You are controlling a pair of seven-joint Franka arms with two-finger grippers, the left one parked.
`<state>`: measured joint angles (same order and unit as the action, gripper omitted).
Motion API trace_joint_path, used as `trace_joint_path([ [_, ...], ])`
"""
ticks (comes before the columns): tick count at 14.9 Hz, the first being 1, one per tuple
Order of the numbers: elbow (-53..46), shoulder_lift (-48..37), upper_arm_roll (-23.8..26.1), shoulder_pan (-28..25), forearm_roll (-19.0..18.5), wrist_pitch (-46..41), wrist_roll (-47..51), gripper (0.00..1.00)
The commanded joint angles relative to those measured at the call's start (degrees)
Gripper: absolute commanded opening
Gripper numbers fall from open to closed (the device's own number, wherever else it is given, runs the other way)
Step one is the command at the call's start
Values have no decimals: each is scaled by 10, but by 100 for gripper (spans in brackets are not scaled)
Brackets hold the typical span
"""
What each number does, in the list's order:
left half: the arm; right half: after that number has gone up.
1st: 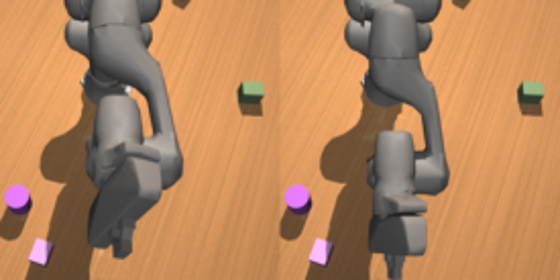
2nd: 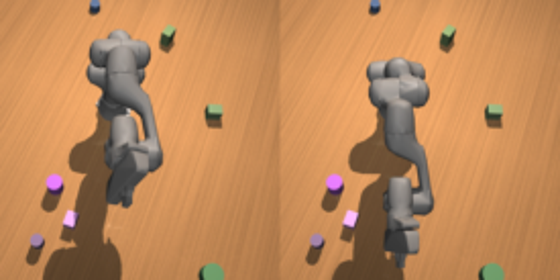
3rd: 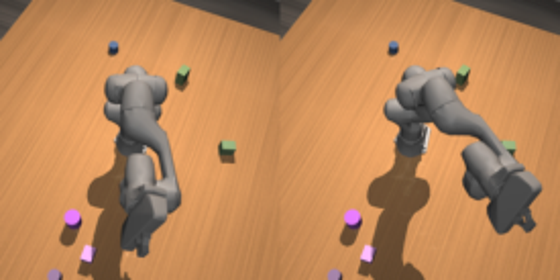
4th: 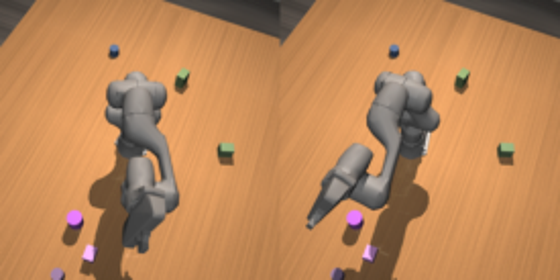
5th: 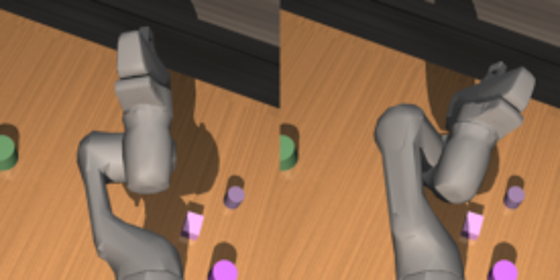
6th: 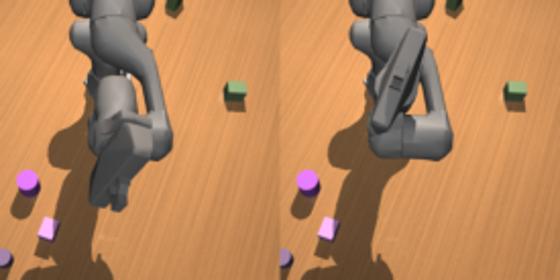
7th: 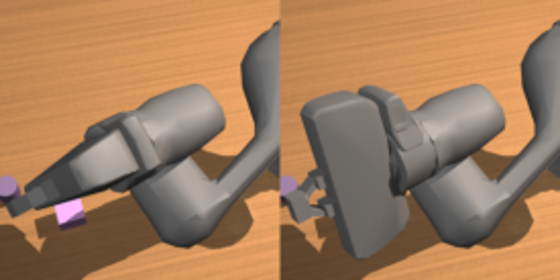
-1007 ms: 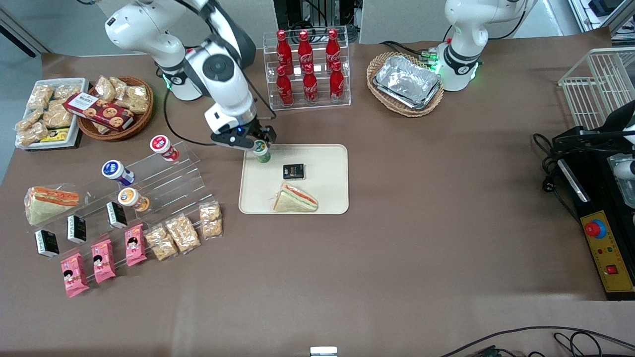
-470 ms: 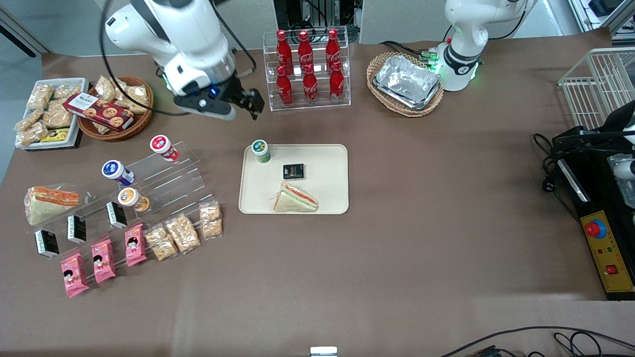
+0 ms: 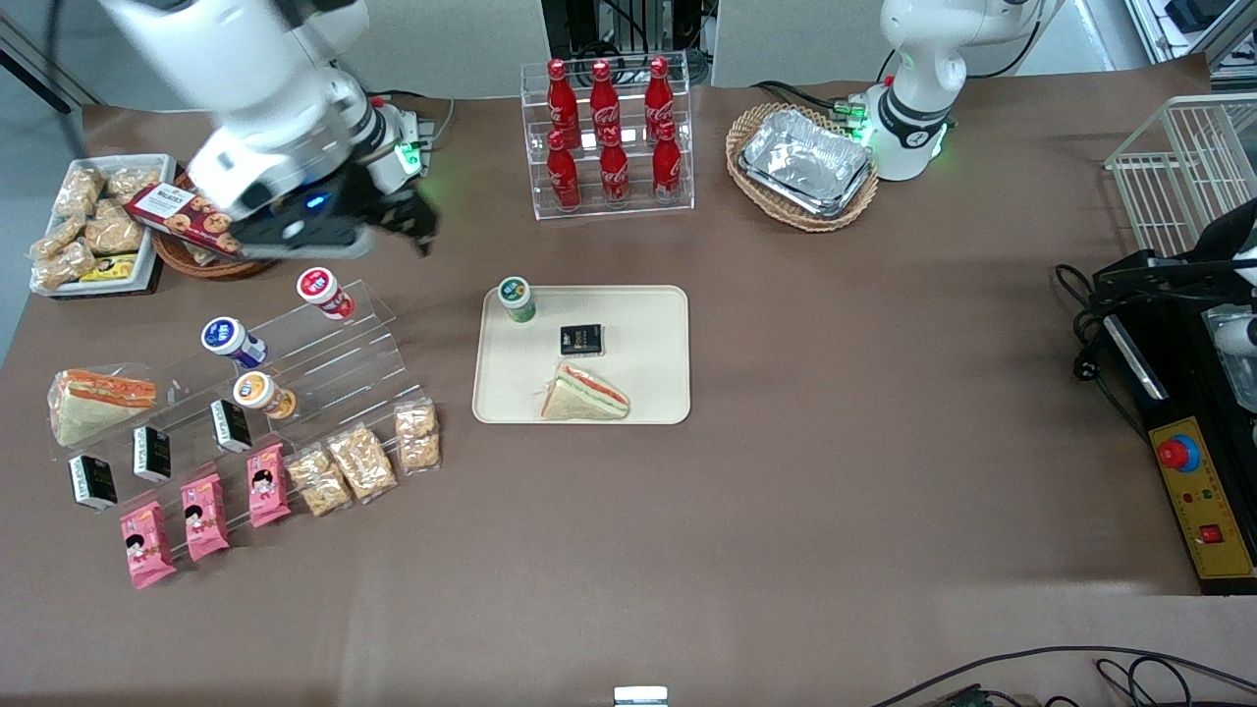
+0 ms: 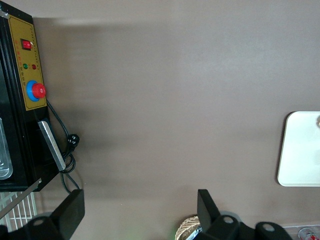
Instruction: Place green gum on tray
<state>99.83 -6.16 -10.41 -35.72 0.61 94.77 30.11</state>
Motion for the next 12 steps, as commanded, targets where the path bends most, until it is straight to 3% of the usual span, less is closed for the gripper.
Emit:
trace_joint_path([
  [1,-36,11,44,116,-26,-38,-88,100],
  [3,-42,16,74,204,-24,-37,-172,100],
  [6,-45,19,101,289,-21,-30,-225,100],
  [12,-58,52,102,351,-15,-19,-302,100],
])
